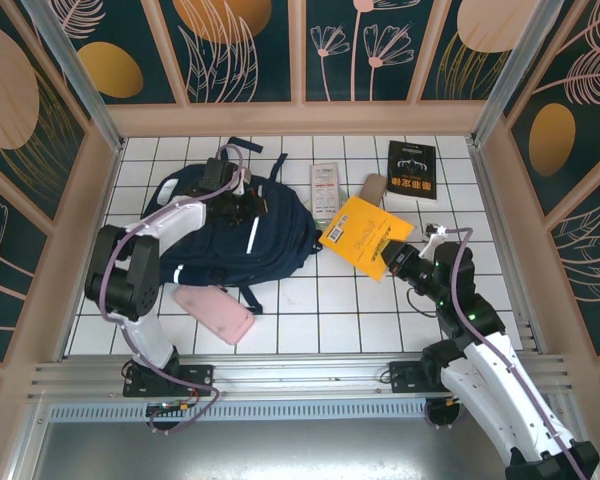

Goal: Pack the student bag

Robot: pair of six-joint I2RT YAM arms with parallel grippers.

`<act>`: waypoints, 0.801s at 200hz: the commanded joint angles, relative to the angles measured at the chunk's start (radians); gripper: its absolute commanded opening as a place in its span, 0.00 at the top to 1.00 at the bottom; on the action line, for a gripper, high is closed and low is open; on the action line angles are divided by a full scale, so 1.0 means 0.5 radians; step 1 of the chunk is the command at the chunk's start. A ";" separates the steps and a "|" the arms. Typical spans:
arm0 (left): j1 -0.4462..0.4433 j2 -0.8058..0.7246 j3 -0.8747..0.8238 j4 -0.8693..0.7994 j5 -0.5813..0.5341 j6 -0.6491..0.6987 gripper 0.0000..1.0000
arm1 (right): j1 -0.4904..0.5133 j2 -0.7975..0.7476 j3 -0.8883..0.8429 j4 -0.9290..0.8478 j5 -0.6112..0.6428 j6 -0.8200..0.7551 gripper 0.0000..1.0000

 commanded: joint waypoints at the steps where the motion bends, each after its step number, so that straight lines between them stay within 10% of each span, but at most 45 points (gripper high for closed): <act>1: -0.006 -0.285 0.176 -0.163 -0.031 0.163 1.00 | -0.073 0.026 0.120 0.075 -0.083 -0.082 1.00; 106: -0.006 -0.560 0.708 -0.545 0.429 0.334 1.00 | -0.177 0.458 0.376 0.389 -0.693 -0.044 1.00; 160: 0.000 -0.543 0.772 -0.532 0.484 0.362 1.00 | -0.171 0.382 0.660 -0.046 -0.509 -0.264 1.00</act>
